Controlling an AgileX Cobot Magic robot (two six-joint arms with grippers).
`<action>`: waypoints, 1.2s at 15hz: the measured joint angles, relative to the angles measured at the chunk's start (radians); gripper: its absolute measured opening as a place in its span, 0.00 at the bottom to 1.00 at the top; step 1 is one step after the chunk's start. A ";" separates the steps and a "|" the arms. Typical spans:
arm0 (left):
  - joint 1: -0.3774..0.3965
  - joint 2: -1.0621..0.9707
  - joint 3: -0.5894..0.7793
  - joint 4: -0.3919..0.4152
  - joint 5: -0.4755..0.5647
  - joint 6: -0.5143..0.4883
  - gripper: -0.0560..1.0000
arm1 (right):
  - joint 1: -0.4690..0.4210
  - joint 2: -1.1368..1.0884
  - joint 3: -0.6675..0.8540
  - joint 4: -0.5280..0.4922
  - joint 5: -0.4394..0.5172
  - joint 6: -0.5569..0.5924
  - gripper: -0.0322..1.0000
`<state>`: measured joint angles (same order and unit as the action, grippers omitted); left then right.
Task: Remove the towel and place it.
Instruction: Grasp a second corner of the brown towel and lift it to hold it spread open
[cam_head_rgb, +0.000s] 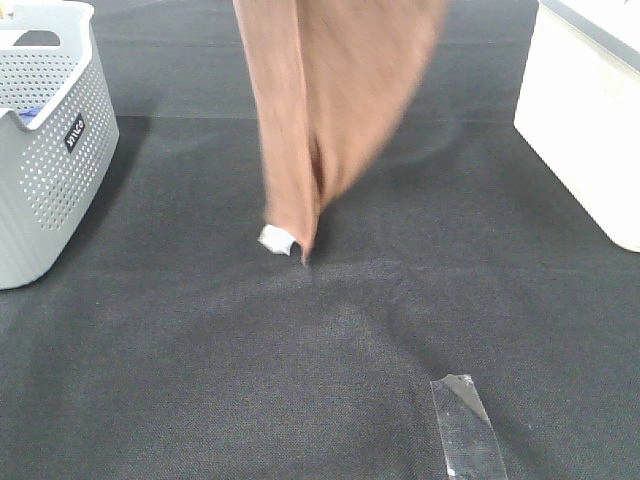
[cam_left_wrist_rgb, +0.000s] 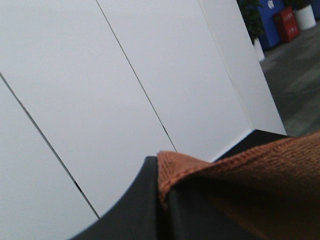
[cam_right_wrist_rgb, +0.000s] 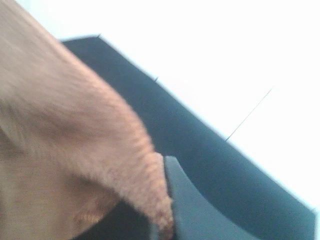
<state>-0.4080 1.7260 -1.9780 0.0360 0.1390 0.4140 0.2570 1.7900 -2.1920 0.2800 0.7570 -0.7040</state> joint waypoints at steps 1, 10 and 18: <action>0.018 0.006 0.000 0.000 -0.065 0.000 0.05 | 0.000 0.009 0.000 0.000 -0.068 -0.021 0.04; 0.094 0.220 -0.005 0.002 -0.586 0.003 0.05 | 0.001 0.166 0.000 0.182 -0.626 -0.303 0.04; 0.116 0.634 -0.527 0.005 -0.616 0.001 0.05 | 0.000 0.344 -0.135 0.226 -0.846 -0.205 0.04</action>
<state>-0.2920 2.3600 -2.5050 0.0410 -0.4770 0.4150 0.2570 2.1340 -2.3270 0.5060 -0.0890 -0.9090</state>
